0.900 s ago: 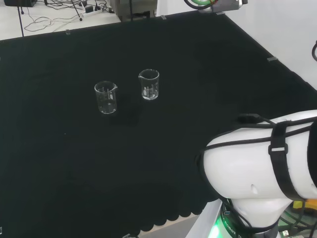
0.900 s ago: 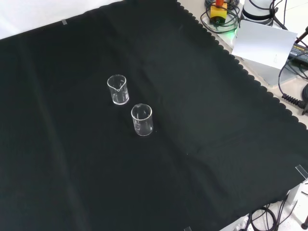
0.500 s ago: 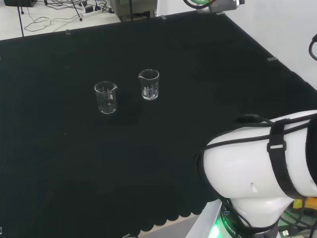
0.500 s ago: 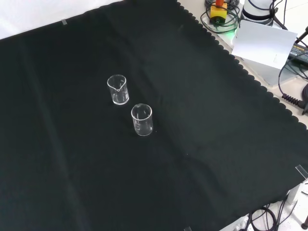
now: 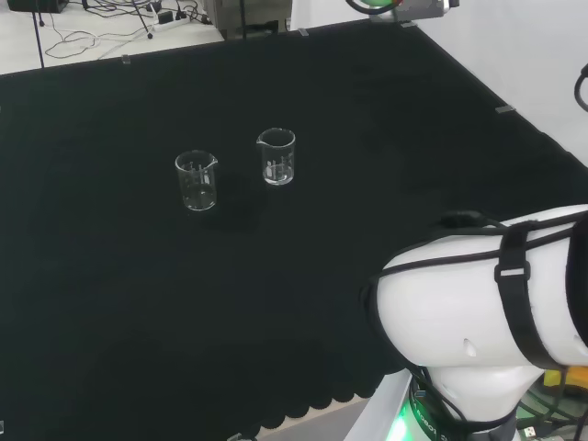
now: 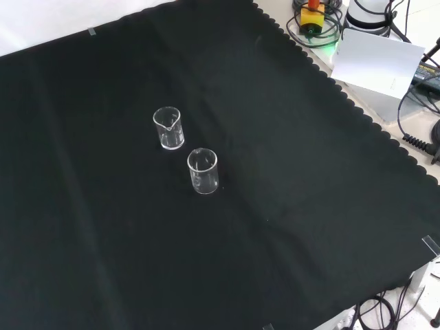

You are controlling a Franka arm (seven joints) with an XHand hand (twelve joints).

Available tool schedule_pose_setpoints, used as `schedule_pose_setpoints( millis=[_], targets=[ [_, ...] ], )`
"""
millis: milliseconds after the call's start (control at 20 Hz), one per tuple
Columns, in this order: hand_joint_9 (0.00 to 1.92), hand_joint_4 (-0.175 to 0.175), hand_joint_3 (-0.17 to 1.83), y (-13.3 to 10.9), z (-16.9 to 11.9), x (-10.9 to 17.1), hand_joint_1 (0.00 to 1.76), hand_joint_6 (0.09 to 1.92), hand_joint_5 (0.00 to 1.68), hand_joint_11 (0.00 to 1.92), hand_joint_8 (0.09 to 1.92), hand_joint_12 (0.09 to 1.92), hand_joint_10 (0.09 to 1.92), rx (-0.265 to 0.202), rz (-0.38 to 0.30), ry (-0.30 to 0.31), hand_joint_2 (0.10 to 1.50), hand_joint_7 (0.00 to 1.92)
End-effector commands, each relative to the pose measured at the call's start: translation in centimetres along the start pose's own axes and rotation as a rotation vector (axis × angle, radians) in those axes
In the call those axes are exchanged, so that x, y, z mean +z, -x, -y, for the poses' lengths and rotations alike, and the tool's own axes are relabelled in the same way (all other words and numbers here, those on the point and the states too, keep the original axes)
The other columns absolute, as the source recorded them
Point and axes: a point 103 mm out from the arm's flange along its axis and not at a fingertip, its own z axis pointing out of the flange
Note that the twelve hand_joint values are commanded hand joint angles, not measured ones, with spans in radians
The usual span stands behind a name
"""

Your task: Pick up the beaker on the right.

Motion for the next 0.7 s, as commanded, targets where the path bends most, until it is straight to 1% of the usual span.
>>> schedule_pose_setpoints(
  millis=[50,250,500,600,700],
  targets=[
    [0.13,-0.006,0.32,2.2,-2.0,2.6,0.14,0.11,0.35,0.00,0.46,1.22,0.61,0.073,-0.013,-0.041,1.26,0.02],
    [0.13,-0.006,0.31,2.7,-3.3,4.3,0.15,0.10,0.35,0.00,0.46,1.22,0.61,0.081,-0.014,-0.064,1.26,0.03],
    [0.14,-0.007,0.30,3.2,-6.5,7.0,0.17,0.10,0.36,0.00,0.46,1.23,0.61,0.073,-0.042,-0.093,1.25,0.04],
    [0.15,-0.007,0.29,3.4,-7.9,8.1,0.20,0.10,0.36,0.00,0.47,1.23,0.61,0.068,-0.056,-0.094,1.24,0.04],
    [0.18,-0.005,0.27,3.5,-9.2,9.0,0.27,0.09,0.36,0.00,0.47,1.25,0.62,0.070,-0.061,-0.073,1.21,0.06]
  ],
)
